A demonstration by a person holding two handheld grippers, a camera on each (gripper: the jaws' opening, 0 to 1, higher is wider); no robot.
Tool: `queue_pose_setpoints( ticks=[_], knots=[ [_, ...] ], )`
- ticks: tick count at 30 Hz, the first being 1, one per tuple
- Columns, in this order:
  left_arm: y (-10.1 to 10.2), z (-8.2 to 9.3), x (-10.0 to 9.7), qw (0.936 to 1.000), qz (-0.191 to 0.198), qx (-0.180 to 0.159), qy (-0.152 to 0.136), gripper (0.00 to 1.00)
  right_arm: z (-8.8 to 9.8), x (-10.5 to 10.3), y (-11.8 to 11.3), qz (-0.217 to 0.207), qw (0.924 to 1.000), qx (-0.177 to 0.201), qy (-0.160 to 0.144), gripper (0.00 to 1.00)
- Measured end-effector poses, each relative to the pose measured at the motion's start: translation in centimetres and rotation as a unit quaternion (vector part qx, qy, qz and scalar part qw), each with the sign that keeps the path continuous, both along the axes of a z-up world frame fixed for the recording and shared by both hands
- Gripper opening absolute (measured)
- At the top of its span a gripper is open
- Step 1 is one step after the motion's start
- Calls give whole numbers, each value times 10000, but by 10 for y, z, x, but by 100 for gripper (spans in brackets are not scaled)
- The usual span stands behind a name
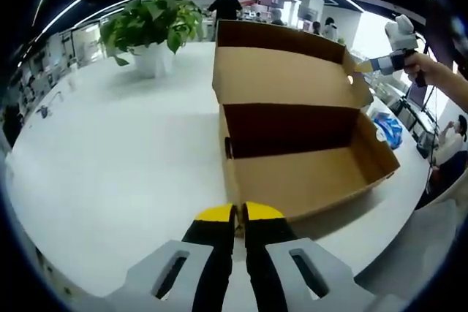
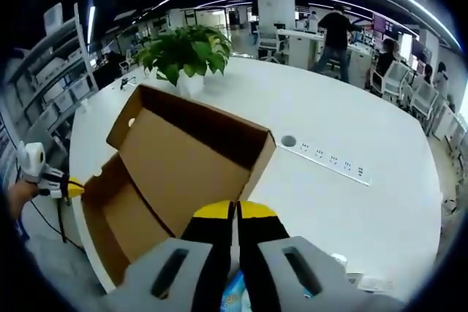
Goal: Operate the shoe box by opening the lid, removing the specified soft item, and placing it in the target area until the item is outside and the box remains undamaged.
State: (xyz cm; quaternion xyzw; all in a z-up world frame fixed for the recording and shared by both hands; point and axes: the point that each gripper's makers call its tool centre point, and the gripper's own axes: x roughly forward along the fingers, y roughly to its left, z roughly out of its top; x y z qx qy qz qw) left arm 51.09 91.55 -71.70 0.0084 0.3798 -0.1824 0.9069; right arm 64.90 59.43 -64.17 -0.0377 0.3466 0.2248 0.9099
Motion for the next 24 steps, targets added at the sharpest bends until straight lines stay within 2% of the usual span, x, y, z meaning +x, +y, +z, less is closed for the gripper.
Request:
queue_pose_setpoints(
  ticks=[14,24],
  knots=[
    [0,0,2,10000,59,-43,-36,1,9,-14,1,23,9991,33,-420,0],
    [0,1,2,10000,62,-30,-57,1,17,-33,4,-56,9971,142,-744,0]
  ],
)
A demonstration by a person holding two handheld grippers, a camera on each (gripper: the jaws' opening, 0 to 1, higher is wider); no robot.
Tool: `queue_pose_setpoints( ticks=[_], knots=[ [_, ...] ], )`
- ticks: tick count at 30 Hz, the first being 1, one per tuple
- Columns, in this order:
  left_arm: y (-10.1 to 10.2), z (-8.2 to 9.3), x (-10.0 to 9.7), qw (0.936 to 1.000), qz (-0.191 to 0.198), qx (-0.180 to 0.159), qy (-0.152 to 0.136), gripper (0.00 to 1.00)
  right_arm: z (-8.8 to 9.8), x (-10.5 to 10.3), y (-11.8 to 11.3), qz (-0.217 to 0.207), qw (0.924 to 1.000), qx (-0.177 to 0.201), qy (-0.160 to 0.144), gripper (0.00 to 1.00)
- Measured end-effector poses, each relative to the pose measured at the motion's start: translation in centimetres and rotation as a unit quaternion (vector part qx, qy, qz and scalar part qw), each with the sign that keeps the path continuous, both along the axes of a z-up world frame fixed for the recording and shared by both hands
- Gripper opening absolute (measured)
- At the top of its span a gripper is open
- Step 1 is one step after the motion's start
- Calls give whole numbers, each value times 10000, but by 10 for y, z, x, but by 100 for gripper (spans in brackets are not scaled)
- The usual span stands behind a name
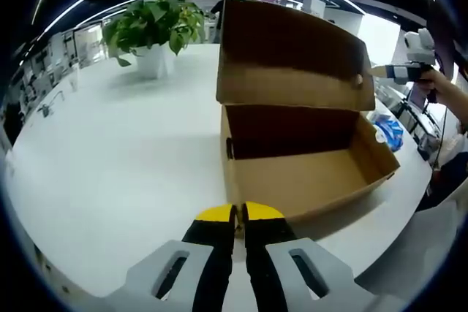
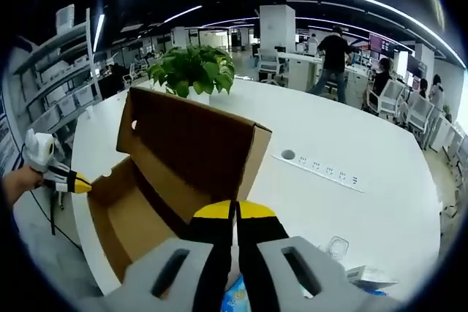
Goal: Operate the shoe box by opening the lid, removing the specified soft item, and placing it in the target area until the item is outside and the box remains undamaged.
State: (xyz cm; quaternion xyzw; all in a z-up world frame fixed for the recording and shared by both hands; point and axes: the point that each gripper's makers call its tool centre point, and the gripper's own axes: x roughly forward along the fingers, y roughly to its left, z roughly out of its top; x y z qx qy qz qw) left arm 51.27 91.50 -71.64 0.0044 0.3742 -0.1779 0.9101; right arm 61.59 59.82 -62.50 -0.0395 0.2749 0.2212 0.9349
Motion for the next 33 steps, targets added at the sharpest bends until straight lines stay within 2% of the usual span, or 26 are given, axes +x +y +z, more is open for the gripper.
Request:
queue_pose_setpoints(
  ticks=[17,25,33],
  knots=[
    [0,1,-1,9997,-154,140,-91,1,5,-30,4,-324,9972,632,-234,0],
    [0,2,-1,9997,-172,149,-113,2,4,-41,6,-514,9942,927,-205,0],
    [0,4,0,9995,-213,200,-98,2,2,-50,8,-565,9936,944,-249,0]
  ],
)
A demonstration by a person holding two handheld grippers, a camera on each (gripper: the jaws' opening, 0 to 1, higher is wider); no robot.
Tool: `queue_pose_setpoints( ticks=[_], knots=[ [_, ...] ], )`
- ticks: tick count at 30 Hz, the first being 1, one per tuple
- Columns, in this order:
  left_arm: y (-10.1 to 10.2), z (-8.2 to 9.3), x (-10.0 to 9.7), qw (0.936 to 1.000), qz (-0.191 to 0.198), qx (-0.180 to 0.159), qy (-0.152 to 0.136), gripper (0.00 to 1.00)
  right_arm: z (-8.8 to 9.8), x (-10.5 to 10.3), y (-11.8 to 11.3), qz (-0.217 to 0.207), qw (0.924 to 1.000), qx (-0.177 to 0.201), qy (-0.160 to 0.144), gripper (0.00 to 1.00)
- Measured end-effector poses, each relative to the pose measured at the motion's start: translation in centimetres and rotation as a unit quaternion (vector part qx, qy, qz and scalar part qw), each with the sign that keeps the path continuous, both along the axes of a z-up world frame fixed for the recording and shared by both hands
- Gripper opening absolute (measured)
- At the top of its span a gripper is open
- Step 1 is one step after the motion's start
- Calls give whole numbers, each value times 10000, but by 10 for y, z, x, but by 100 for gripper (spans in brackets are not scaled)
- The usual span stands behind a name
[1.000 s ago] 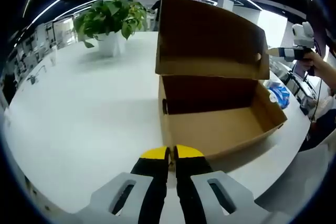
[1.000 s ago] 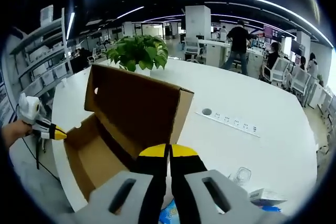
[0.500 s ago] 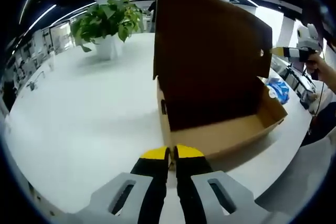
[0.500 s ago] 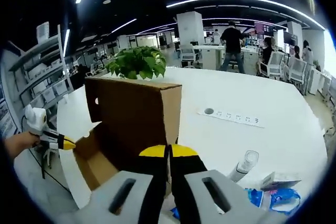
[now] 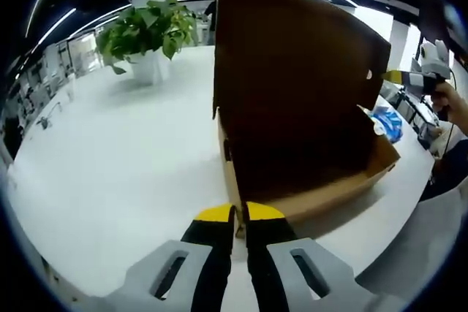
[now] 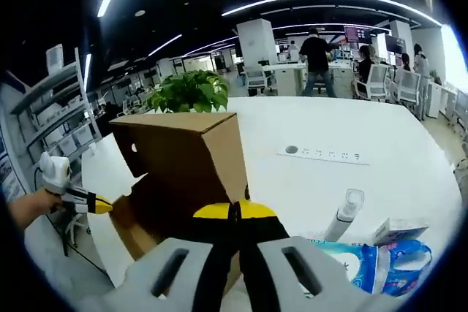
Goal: Operate the shoe box by opening the lid, removing the specified soft item, and placing it in the target area until the item is outside and the box remains undamaged.
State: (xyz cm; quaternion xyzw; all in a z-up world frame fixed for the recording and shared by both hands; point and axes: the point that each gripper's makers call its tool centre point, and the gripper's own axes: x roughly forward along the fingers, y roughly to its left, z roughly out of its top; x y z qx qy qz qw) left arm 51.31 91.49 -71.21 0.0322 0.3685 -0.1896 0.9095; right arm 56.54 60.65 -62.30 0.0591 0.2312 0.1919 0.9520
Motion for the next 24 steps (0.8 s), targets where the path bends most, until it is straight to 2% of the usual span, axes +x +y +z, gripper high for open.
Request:
queue_pose_setpoints(
  ticks=[7,14,24],
  knots=[
    [6,15,6,9997,135,-17,-210,4,-1,-8,1,-80,9999,10,-115,0],
    [8,46,15,9982,129,-40,-588,7,-2,-16,3,-61,9997,-41,-212,0],
    [4,86,33,9945,-17,-13,-1049,10,-7,-25,5,-23,9998,-45,-192,0]
  ],
)
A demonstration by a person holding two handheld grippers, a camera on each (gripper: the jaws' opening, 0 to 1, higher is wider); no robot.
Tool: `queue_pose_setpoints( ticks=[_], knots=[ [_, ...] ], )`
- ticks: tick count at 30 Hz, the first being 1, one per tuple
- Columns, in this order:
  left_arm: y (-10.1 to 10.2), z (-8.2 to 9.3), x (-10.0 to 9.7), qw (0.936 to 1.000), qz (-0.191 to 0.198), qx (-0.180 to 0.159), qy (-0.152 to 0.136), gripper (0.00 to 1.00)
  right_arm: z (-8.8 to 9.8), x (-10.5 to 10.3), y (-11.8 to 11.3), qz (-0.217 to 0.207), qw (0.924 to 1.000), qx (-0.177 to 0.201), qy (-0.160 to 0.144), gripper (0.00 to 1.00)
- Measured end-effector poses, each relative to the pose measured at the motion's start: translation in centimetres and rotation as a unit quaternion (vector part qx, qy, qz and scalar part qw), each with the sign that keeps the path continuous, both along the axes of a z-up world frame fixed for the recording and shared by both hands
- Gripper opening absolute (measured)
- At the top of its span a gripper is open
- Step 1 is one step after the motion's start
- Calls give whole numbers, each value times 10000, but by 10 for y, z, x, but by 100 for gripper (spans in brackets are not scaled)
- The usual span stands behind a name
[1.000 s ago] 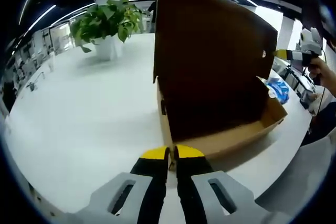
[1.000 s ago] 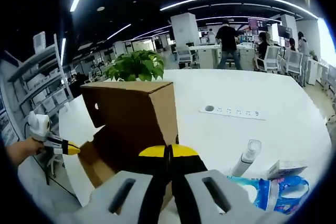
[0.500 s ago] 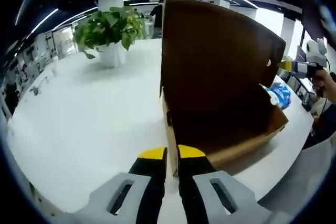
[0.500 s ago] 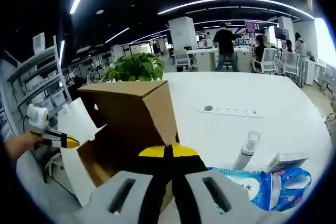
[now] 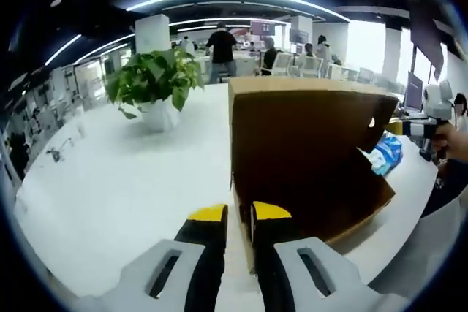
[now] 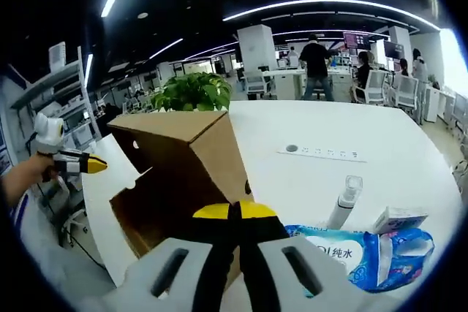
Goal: Operate the shoe box by opening the lid, removing the specified soft item, and placing it in the target area until the item is outside and the box remains undamaged.
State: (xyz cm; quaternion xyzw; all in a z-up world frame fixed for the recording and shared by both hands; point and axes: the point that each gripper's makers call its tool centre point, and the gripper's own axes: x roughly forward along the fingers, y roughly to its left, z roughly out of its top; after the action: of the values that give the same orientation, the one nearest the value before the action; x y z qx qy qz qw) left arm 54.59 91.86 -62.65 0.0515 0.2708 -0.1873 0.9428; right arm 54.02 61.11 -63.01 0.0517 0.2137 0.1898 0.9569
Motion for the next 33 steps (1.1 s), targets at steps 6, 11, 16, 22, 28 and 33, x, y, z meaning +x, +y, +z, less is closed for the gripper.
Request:
queue_pose_setpoints(
  ticks=[6,11,16,22,28,33],
  knots=[
    [0,21,13,9997,-89,71,-222,11,-4,-6,1,14,10000,4,19,0],
    [-4,31,18,9991,-198,105,-347,11,-6,-9,2,20,10000,12,37,0],
    [-7,34,18,9987,-283,122,-398,11,-9,-12,4,70,10000,-49,30,1],
    [-10,34,14,9981,-417,135,-434,11,-12,-16,5,186,9996,-194,-28,1],
    [-12,31,10,9973,-539,198,-451,11,-16,-19,5,269,9994,-236,-6,2],
    [-12,27,5,9970,-614,224,-413,10,-19,-22,7,333,9989,-328,-28,2]
  ],
)
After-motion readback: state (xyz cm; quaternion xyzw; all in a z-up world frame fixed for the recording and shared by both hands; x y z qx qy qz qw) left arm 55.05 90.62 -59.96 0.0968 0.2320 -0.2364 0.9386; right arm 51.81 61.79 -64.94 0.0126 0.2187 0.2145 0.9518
